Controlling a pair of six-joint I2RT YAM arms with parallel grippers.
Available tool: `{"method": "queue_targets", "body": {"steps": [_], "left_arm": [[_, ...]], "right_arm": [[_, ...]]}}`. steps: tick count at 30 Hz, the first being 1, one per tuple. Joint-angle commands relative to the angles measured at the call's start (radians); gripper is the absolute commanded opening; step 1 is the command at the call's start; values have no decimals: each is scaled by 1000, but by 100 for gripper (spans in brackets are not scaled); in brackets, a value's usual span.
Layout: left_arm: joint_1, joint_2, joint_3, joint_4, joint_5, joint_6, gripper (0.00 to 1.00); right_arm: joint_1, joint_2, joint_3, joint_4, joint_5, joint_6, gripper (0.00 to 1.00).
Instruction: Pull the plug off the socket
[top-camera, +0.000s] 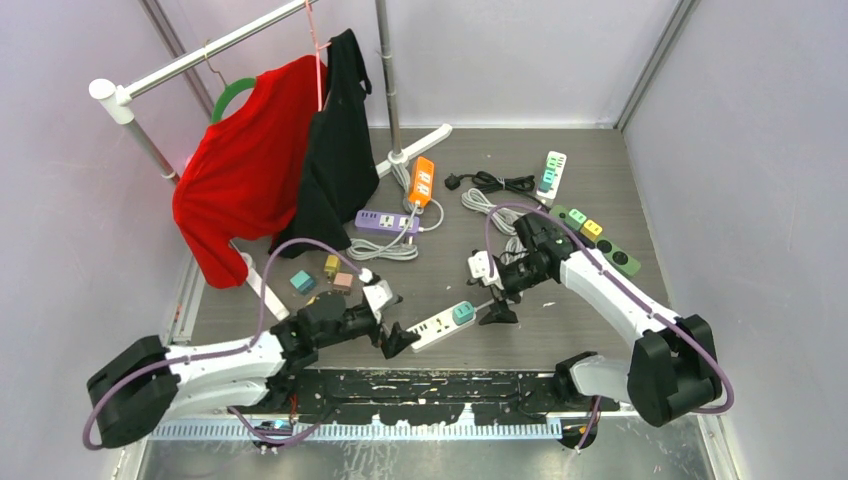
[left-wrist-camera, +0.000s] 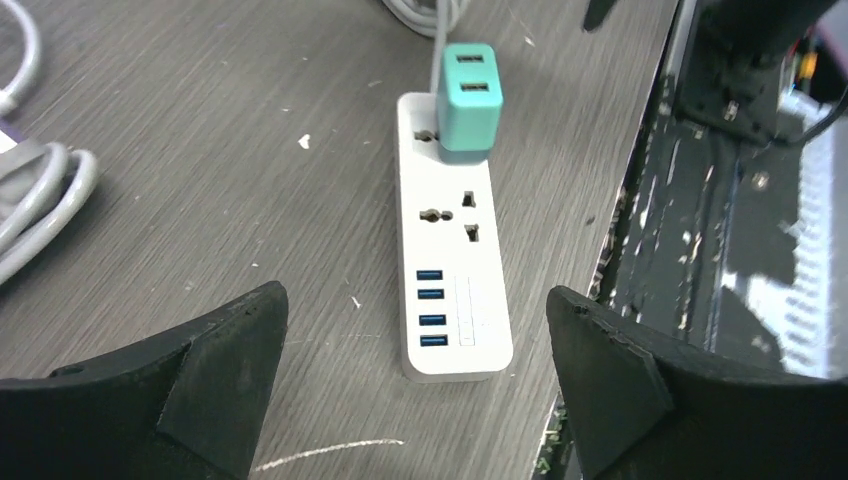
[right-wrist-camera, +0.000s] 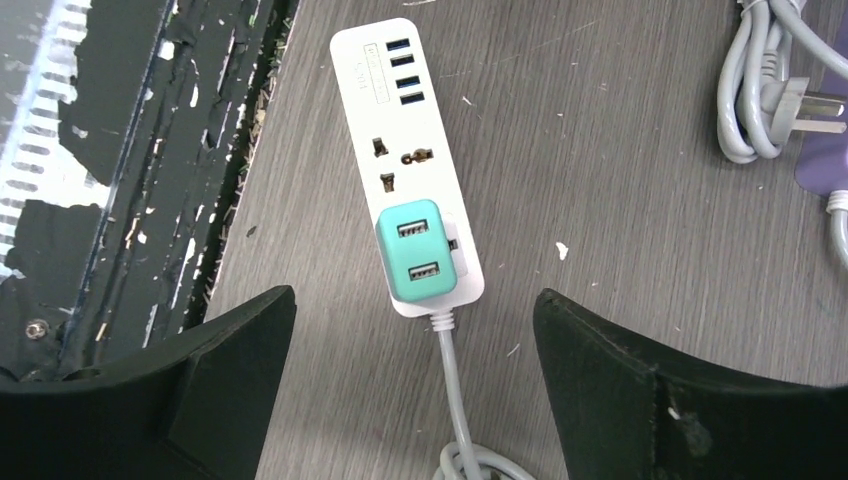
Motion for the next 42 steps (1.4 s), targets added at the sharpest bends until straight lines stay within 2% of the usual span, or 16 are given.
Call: {"method": "queue_targets", "body": {"steps": [1,6,12,15,21,27,31,36,38,39,41,42], "left_arm": [[-63,109,-1,232,-54,210,100],[-99,265,18,345,-63,221,96],[-125,483,65,498,-71,180,88],[-126,538,76,567,-106,145,88],[-133,619,109,575,-123,117,88],[-160,701,105,657,-137,113,77],[-168,739,131,658,-151,121,74],[-178,778,139,665,-148,123,61],[-183,778,133,681,-150,127,52],[-183,777,132,684,-150,127,45],[-182,773,131,685,-146,127,22],[-182,775,131,686,-146,126,15]], "right_arm": [[53,6,-1,111,40,52,90],[121,56,-2,145,85,84,79],[146,94,-14,154,100,83,73],[161,112,-13,156,114,80,69],[171,140,-3,128,127,53,59],[170,143,13,89,117,23,48],[170,154,12,72,101,-2,41],[170,159,23,45,106,-22,25],[169,159,23,43,110,-22,21],[170,161,24,40,110,-20,18],[170,170,28,34,107,-19,14],[170,174,29,29,94,-18,11]]}}
